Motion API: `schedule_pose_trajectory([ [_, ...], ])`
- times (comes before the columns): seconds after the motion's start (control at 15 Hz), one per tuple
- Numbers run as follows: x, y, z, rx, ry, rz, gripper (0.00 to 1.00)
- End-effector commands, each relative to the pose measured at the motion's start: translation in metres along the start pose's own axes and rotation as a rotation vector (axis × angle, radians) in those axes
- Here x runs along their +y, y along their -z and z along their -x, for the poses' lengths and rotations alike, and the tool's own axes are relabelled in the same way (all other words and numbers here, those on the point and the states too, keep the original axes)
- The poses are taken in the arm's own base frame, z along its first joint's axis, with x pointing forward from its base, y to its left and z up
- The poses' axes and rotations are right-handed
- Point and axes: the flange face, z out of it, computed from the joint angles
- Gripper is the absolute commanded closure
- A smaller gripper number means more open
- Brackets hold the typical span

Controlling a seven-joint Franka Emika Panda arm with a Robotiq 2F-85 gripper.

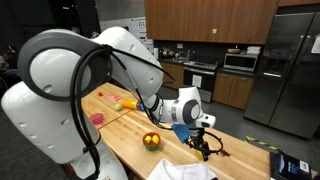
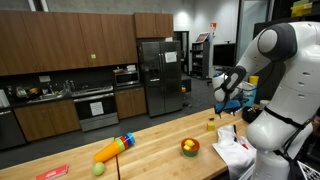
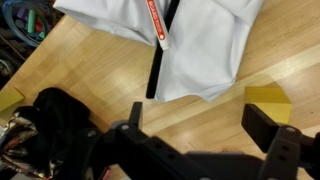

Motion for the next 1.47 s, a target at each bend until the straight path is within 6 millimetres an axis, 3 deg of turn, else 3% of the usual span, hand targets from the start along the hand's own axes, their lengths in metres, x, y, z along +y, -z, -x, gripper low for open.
schedule_pose_trajectory([
  [0.0,0.0,0.001,0.0,-0.001,0.0,0.0,0.0],
  [0.27,-0.002,-0.001,0.007,-0.004,0.003,-0.008,0.0],
  [0.6,-0.003,-0.024,0.076,0.023,-0.018,-0.024,0.0],
  [0.67,-0.016,-0.025,0.042,0.033,-0.04,-0.028,0.0],
  [0.8,-0.011,-0.03,0.044,0.058,-0.103,-0.084,0.0],
  [1.13,0.036,-0.033,0.012,0.116,-0.322,-0.214,0.0],
  [1.4,0.06,-0.063,0.011,0.016,-0.369,-0.234,0.0],
])
